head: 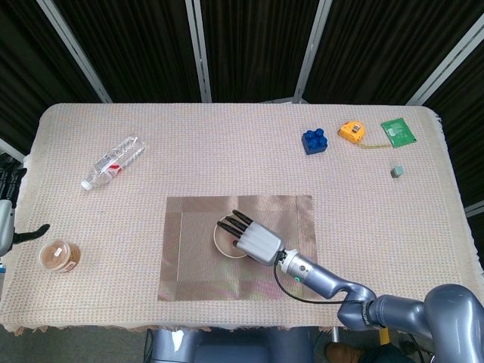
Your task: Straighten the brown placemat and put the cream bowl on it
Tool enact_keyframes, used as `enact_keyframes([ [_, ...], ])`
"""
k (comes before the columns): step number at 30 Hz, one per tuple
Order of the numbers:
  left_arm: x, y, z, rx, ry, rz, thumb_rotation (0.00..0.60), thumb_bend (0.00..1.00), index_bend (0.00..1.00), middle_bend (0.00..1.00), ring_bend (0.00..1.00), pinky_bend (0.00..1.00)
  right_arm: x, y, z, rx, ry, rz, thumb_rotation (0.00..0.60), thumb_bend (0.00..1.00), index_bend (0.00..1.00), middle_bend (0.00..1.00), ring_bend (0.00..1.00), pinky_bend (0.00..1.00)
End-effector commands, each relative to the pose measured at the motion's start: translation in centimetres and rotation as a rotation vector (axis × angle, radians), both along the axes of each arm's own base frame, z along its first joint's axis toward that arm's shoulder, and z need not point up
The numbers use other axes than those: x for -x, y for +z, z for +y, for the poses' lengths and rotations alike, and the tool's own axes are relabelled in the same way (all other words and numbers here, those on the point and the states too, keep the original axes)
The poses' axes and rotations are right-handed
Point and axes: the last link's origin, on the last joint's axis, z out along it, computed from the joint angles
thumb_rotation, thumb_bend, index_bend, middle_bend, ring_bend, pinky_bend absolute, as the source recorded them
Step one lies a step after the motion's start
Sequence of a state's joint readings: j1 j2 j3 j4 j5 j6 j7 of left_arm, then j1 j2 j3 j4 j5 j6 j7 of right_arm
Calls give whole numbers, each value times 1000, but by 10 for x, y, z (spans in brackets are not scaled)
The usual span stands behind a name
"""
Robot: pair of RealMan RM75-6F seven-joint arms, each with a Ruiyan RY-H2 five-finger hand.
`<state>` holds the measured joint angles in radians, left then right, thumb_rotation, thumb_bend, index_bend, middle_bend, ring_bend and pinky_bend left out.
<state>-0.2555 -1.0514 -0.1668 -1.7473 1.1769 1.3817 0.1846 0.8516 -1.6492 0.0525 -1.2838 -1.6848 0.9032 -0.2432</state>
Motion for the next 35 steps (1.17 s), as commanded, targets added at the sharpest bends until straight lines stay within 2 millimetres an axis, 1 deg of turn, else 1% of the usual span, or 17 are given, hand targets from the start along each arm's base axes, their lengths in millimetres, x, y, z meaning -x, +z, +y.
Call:
enact_keyframes([
  [1,-1,-2,0,4,-4,1,600,39,0,0,0,0,4,2,1,2,13,19,600,1,38,0,0,0],
  [2,-2,-2,-1,6,-4,2,600,39,0,0,0,0,5,4,1,6,21,22,600,0,2,0,0,0],
  [5,-3,-4,-1,10,-5,0,600,39,0,0,0,0,5,12,3,18,19,-4,600,0,0,0,0,0],
  [8,-3,-4,-2,12,-6,-2,600,40,0,0,0,0,7,26,3,43,2,-42,600,0,0,0,0,0],
  [11,-4,-4,-2,12,-10,-3,600,40,0,0,0,0,14,44,4,81,-23,-78,600,0,0,0,0,0],
  [12,-4,-4,-3,11,-19,-5,600,40,0,0,0,0,23,60,7,108,-50,-106,600,0,0,0,0,0],
  [13,-5,-3,-4,10,-24,-4,600,39,0,0,0,0,28,70,9,124,-66,-119,600,0,0,0,0,0],
  [15,-4,-3,-7,8,-32,-1,600,39,0,0,0,0,45,97,17,175,-116,-142,600,0,0,0,0,0],
  [17,-3,-4,-11,8,-36,-2,600,40,0,0,0,0,61,119,24,221,-166,-163,600,0,0,0,0,0],
  [20,0,-3,-18,-3,-42,2,600,41,0,0,0,0,84,148,35,293,-259,-215,600,0,0,0,0,0],
  [22,4,-3,-26,-7,-37,8,600,41,0,0,0,0,106,171,43,369,-341,-262,600,0,0,0,0,0],
  [23,5,-2,-29,-6,-33,9,600,41,0,0,0,0,112,176,46,391,-361,-274,600,0,0,0,0,0],
  [24,6,-2,-33,-5,-29,11,600,41,0,0,0,0,122,185,50,429,-396,-290,600,0,0,0,0,0],
  [27,12,0,-45,-4,-17,27,600,39,0,0,0,0,148,199,64,502,-496,-319,600,0,0,0,0,0],
  [29,15,1,-51,-4,-9,32,600,40,0,0,0,0,159,202,74,528,-544,-334,600,0,0,0,0,0],
  [31,18,3,-56,-5,-3,34,600,40,0,0,0,0,167,205,82,550,-573,-342,600,0,0,0,0,0],
  [35,21,6,-61,-8,-4,37,600,40,0,0,0,0,172,206,92,568,-595,-357,600,0,0,0,0,0],
])
